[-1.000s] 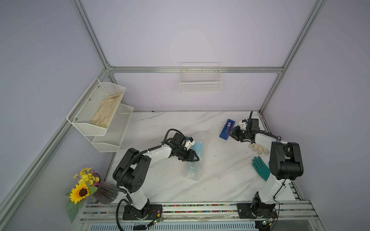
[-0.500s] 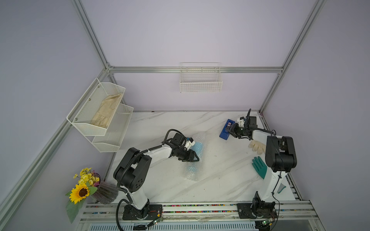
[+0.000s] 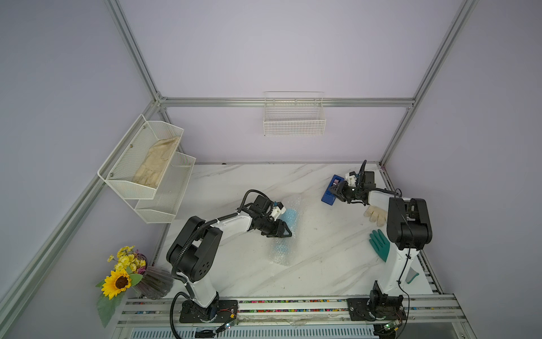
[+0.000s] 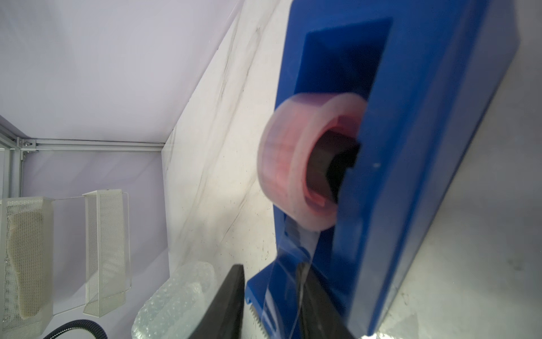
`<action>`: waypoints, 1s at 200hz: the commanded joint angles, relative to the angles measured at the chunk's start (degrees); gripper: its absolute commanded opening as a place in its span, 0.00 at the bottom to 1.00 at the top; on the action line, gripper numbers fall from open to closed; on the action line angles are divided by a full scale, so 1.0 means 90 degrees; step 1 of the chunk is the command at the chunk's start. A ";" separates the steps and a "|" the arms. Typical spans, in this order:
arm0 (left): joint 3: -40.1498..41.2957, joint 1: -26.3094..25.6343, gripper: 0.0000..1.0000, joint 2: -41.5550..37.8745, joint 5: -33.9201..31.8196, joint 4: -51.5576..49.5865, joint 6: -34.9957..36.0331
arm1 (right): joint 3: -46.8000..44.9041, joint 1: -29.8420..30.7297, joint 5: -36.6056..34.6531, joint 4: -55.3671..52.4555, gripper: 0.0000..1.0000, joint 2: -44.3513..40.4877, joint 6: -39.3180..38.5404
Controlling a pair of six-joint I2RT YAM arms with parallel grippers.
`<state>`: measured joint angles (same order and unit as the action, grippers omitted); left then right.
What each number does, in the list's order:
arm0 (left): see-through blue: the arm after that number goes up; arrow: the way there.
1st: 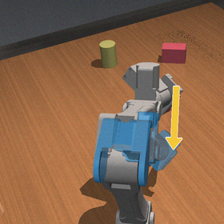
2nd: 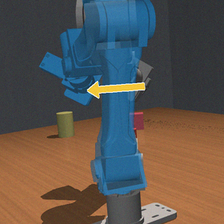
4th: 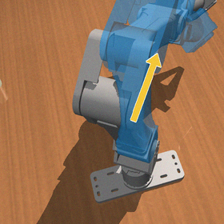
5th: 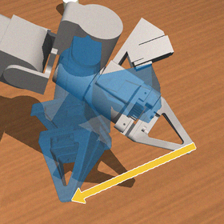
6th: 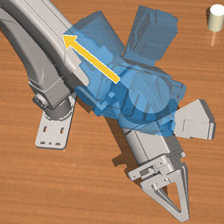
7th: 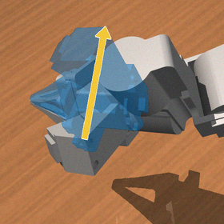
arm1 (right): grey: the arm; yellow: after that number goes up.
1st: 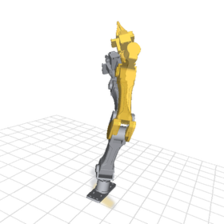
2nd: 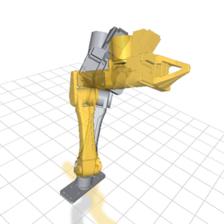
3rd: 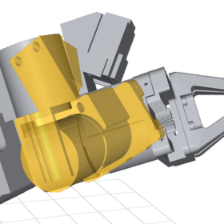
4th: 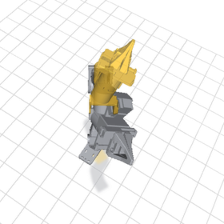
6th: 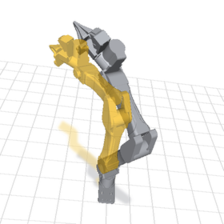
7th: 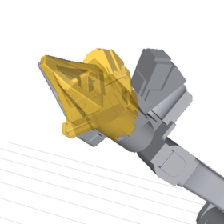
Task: Wrap wine glasses in bubble wrap
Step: Tear off the tape using the Tape Cutter.
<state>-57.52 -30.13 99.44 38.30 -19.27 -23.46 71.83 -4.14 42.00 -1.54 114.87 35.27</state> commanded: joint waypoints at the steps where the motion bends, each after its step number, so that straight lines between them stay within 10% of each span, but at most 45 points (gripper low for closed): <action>1: -0.0445 -0.0039 0.53 0.0035 0.0167 0.0168 -0.0030 | 0.0046 -0.0040 0.0216 0.0207 0.32 -0.0041 -0.0090; 200: -0.0374 -0.0028 0.53 0.0079 0.0167 0.0185 -0.0059 | -0.0223 -0.0045 0.0569 0.0524 0.00 -0.0570 0.0484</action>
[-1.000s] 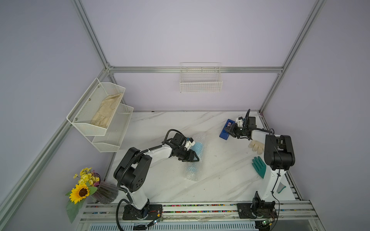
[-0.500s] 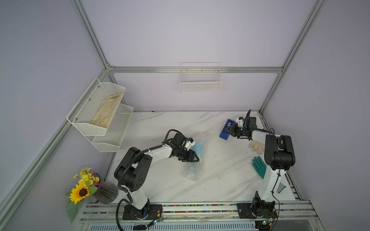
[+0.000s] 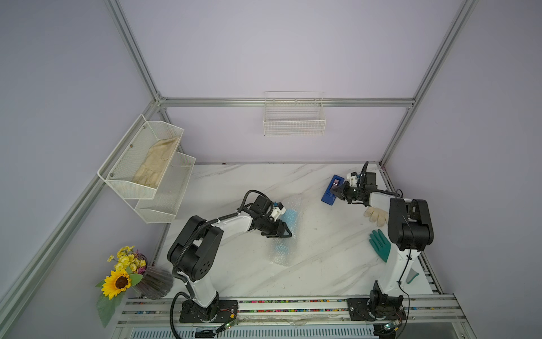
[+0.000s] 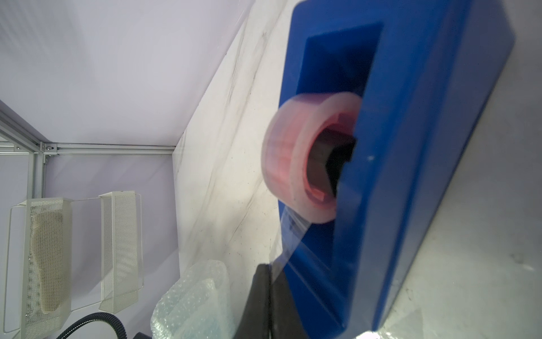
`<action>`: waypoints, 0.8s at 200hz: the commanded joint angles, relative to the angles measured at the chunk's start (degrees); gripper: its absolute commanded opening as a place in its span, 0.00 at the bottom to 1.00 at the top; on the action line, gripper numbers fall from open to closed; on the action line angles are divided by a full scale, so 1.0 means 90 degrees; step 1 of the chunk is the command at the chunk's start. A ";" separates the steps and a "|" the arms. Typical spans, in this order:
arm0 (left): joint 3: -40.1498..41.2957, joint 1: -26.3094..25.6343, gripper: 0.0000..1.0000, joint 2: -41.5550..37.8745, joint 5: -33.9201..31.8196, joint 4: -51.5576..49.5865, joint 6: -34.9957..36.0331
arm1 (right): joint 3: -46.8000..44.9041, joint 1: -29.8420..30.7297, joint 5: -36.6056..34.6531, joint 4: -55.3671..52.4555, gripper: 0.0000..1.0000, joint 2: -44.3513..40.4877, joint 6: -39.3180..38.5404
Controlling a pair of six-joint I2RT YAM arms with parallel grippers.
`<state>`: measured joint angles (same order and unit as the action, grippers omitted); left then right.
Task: Wrap wine glasses in bubble wrap
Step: Tear off the tape using the Tape Cutter.
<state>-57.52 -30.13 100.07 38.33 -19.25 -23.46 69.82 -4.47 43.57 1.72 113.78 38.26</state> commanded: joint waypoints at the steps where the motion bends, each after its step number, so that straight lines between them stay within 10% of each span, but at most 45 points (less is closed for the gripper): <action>1: -0.0376 -0.0030 0.53 0.0011 0.0165 0.0179 -0.0059 | -0.0002 -0.0010 0.0399 0.0161 0.00 -0.0446 0.0157; 160: -0.0309 -0.0031 0.52 0.0082 0.0176 0.0274 -0.0063 | -0.1280 0.0106 0.0753 0.0162 0.00 -0.1299 0.0338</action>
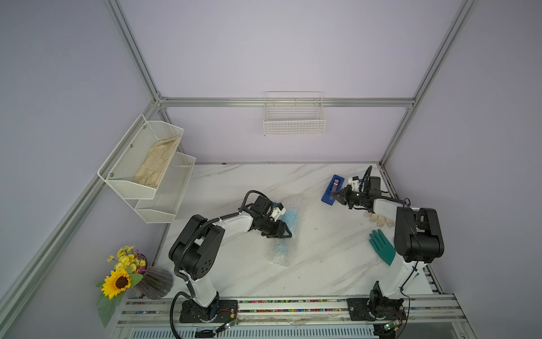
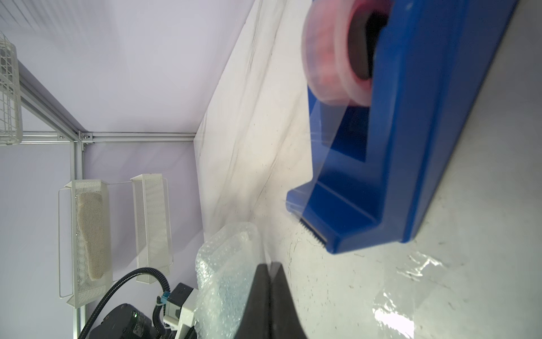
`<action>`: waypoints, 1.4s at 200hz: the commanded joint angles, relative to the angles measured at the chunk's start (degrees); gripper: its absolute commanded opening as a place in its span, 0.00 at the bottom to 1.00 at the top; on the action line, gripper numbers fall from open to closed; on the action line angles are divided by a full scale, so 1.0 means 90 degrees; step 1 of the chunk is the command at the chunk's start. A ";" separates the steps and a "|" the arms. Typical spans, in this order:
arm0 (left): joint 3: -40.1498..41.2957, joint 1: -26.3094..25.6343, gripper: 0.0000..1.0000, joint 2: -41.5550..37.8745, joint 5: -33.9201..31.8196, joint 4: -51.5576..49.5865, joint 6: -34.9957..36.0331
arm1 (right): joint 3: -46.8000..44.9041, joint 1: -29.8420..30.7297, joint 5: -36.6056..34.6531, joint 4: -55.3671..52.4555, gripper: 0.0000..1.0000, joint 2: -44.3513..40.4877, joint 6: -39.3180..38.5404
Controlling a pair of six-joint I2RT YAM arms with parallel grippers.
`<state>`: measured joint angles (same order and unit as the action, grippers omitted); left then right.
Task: Wrap wine glasses in bubble wrap
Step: Tear off the tape using the Tape Cutter.
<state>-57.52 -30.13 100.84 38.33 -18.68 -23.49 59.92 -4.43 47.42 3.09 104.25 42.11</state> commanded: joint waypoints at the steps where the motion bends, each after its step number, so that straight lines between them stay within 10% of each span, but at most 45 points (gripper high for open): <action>1: -0.0309 -0.0031 0.52 -0.0003 0.0175 0.0211 -0.0064 | -0.0186 0.0106 0.0331 0.0013 0.00 -0.0243 -0.0089; 280: -0.0377 -0.0046 0.52 0.0065 0.0214 0.0210 -0.0086 | -0.1629 0.0511 -0.0088 0.0945 0.00 0.0274 0.0058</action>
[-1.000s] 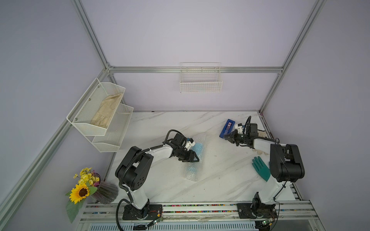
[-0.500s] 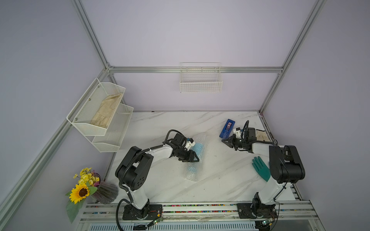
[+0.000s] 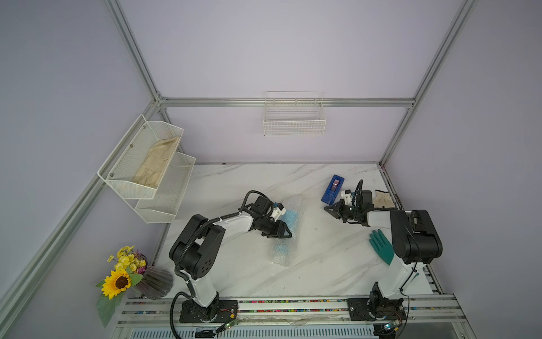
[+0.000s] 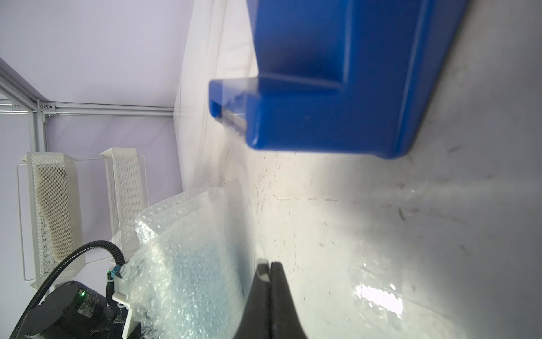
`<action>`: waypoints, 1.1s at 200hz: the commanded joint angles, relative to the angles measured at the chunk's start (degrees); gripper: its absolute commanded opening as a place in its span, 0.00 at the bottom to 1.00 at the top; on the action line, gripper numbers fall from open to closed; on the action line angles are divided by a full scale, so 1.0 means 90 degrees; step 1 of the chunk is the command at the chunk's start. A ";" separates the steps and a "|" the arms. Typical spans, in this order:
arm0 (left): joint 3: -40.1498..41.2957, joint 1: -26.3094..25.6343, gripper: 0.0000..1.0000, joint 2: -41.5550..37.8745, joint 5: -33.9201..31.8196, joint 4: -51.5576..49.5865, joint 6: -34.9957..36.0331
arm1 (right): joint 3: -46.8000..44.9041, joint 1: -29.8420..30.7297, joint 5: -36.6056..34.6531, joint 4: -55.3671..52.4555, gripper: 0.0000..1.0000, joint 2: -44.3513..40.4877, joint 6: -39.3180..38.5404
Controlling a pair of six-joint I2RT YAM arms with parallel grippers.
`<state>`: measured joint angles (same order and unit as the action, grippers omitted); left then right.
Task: Wrap wine glasses in bubble wrap
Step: Tear off the tape using the Tape Cutter.
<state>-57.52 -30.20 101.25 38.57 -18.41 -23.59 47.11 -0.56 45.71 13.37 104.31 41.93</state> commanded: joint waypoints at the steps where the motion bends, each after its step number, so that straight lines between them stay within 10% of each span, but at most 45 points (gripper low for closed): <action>1: -0.0377 -0.0046 0.52 0.0014 0.0183 0.0181 -0.0079 | -0.0205 0.0081 0.0099 -0.0196 0.00 0.0271 0.0077; 220: -0.0367 -0.0102 0.52 0.0048 0.0167 0.0209 -0.0093 | -0.0203 -0.0279 -0.0293 -0.0800 0.00 0.0353 0.0051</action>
<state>-57.52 -30.87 101.38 38.59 -18.22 -23.62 44.60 -2.85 41.30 13.30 107.24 45.69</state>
